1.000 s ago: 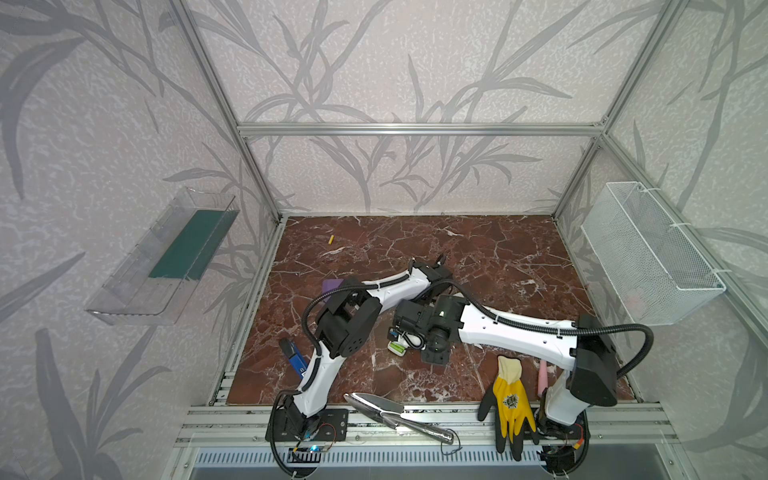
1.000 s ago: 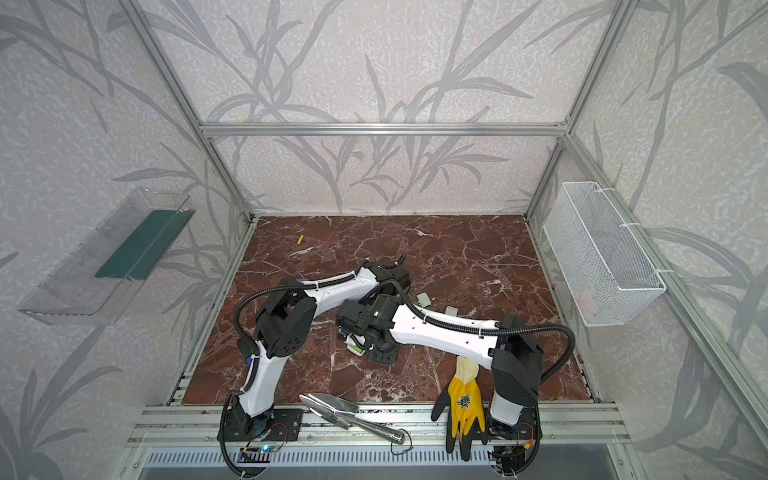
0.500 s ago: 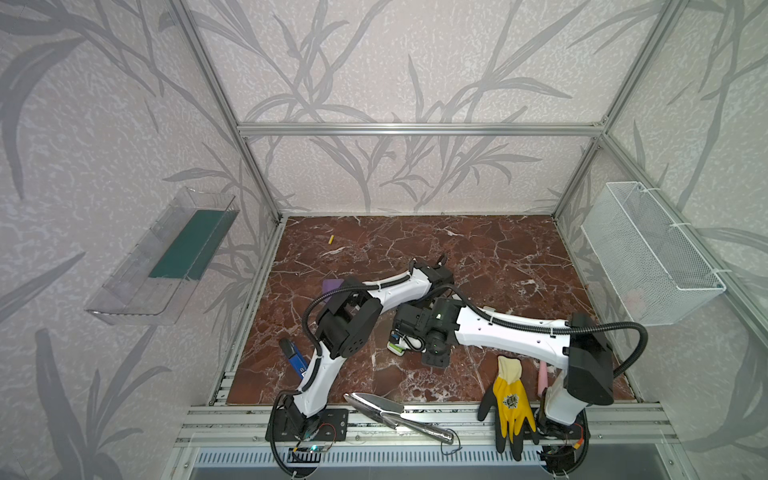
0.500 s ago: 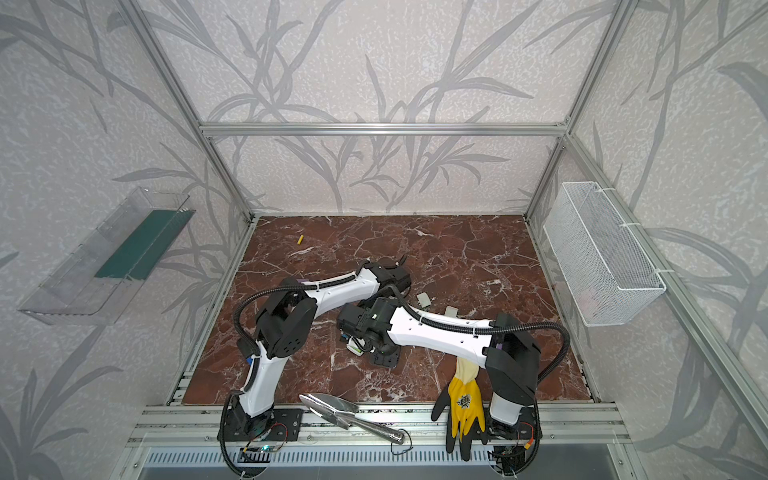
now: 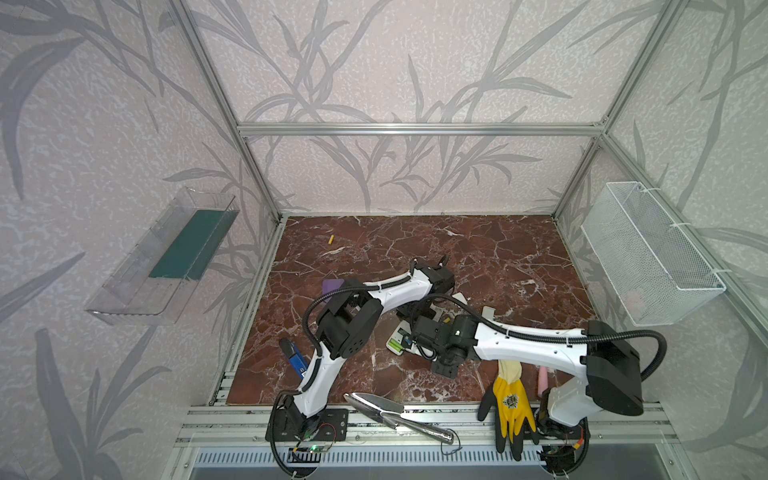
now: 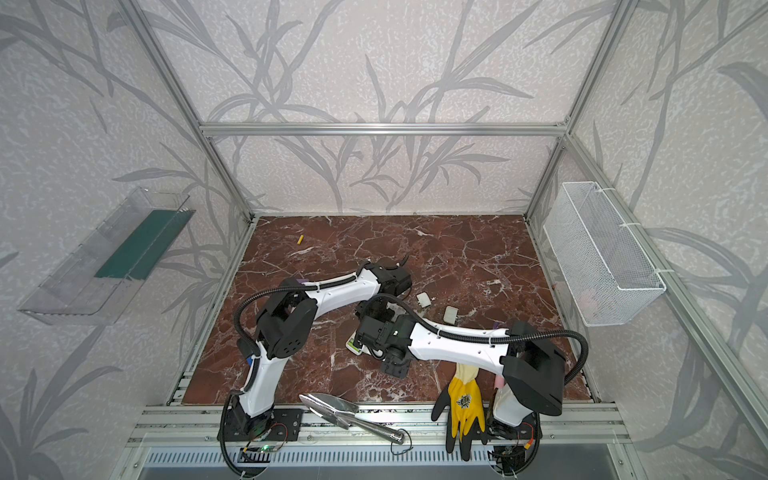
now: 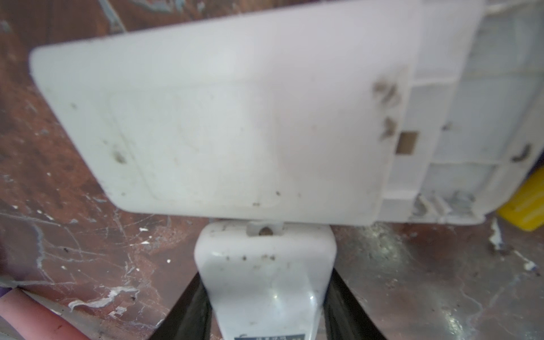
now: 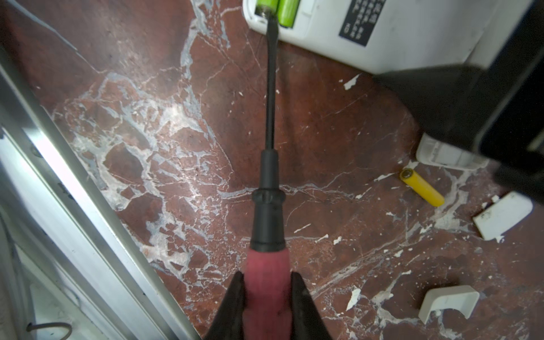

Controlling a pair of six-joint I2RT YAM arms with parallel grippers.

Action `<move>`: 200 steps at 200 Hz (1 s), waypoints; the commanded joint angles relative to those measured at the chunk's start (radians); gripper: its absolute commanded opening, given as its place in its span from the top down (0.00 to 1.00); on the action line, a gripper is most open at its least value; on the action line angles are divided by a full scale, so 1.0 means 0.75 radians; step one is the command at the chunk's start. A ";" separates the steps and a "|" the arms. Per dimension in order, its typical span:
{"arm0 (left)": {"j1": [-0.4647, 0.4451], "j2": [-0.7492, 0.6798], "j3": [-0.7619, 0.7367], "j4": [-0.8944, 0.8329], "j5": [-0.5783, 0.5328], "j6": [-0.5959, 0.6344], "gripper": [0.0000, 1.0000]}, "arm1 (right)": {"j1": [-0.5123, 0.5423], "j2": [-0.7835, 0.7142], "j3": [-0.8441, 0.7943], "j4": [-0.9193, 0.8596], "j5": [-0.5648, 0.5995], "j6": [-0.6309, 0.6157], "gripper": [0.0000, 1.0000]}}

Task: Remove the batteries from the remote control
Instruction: 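Push the screwdriver tip under the green batteries with the right gripper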

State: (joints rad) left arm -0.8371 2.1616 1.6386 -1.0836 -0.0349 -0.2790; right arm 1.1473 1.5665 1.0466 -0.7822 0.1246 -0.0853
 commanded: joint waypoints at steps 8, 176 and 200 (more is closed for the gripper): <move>-0.028 0.109 -0.060 0.066 0.057 -0.058 1.00 | -0.005 -0.062 -0.088 0.372 0.043 0.073 1.00; -0.005 0.152 -0.028 0.179 0.154 -0.034 1.00 | 0.000 -0.229 -0.306 0.596 0.048 0.071 1.00; 0.007 0.151 -0.027 0.179 0.134 -0.023 1.00 | 0.002 -0.302 -0.367 0.643 -0.172 0.007 1.00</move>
State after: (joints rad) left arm -0.8284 2.1700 1.6474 -1.0718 0.0193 -0.2707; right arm 1.1511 1.4086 0.8085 -0.3408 0.1337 -0.0387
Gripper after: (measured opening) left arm 0.511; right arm 0.227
